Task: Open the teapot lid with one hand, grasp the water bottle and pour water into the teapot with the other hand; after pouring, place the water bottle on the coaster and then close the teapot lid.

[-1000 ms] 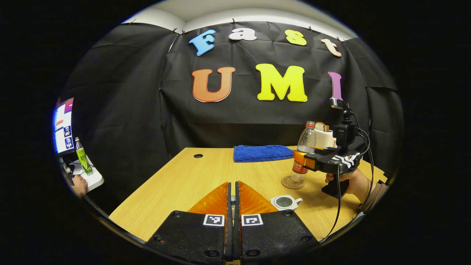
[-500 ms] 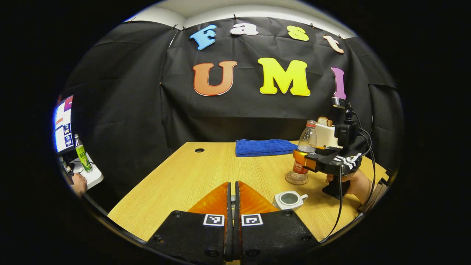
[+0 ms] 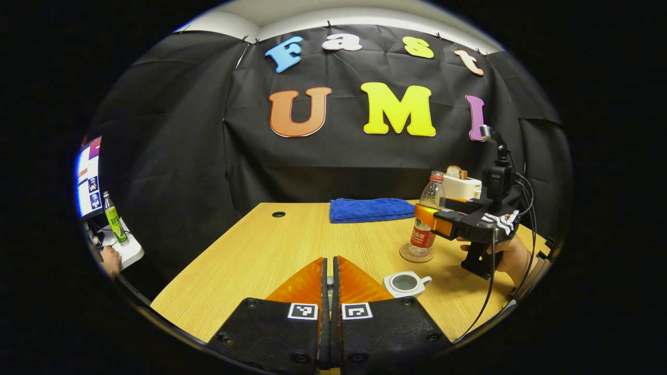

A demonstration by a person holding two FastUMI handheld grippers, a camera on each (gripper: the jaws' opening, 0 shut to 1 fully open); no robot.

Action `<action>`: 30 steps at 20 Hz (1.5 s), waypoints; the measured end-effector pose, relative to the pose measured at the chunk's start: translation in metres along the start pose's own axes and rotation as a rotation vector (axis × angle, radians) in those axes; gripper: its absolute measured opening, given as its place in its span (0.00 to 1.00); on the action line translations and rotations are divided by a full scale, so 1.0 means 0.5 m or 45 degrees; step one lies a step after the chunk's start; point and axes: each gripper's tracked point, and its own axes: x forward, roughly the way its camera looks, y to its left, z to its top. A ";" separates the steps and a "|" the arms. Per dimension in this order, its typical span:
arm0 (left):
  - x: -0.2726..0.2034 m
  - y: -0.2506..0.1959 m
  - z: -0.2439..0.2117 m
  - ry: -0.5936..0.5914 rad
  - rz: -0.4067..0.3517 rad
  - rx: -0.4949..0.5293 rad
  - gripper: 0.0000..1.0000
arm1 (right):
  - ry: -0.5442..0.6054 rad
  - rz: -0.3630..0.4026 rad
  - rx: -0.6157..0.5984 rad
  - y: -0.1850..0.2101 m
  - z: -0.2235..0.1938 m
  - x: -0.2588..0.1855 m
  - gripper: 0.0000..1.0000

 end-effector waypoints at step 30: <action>0.140 -0.234 -0.074 -0.144 -0.130 0.089 0.03 | -0.160 -0.177 -0.037 -0.189 -0.009 -0.382 0.95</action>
